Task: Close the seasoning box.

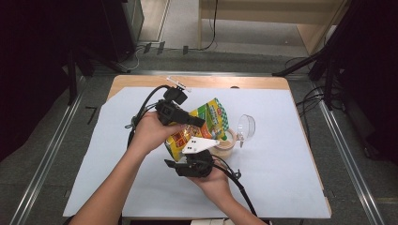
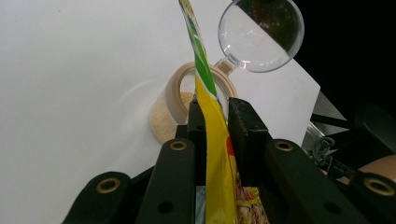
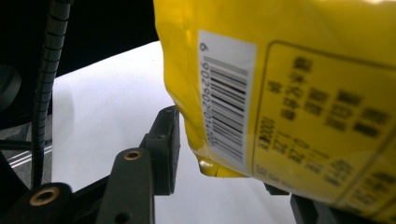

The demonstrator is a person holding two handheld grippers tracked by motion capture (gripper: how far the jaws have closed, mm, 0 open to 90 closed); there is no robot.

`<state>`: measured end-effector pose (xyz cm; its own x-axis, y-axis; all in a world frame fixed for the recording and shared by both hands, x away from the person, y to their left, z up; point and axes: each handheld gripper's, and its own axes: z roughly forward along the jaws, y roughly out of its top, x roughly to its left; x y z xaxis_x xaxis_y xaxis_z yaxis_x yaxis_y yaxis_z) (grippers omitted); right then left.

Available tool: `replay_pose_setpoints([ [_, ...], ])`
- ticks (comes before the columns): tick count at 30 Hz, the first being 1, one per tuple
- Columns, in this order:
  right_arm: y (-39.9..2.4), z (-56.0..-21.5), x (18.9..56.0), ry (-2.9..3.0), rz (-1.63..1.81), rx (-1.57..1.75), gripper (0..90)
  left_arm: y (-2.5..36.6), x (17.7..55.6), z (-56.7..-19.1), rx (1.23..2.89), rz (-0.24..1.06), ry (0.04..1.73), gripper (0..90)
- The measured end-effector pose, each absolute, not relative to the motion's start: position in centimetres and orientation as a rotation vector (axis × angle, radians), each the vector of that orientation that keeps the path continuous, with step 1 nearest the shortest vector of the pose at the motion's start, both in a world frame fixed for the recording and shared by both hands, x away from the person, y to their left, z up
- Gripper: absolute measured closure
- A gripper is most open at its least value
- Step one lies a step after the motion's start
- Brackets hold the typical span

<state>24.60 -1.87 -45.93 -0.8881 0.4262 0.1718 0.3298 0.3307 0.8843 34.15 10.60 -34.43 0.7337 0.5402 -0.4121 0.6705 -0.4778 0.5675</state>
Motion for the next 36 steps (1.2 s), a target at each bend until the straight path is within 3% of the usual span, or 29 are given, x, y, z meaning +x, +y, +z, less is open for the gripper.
replay_pose_setpoints([
  [22, -1.5, -47.5, 24.4, 2.531, 1.541, 0.691, 53.2, 12.3, 33.0, -35.8, 2.168, -0.222, 0.861, 88.0],
  [36, -2.5, -48.1, 24.5, 2.497, 1.537, 0.727, 46.9, 13.8, 33.0, -36.0, 2.166, -0.243, 0.857, 87.5],
])
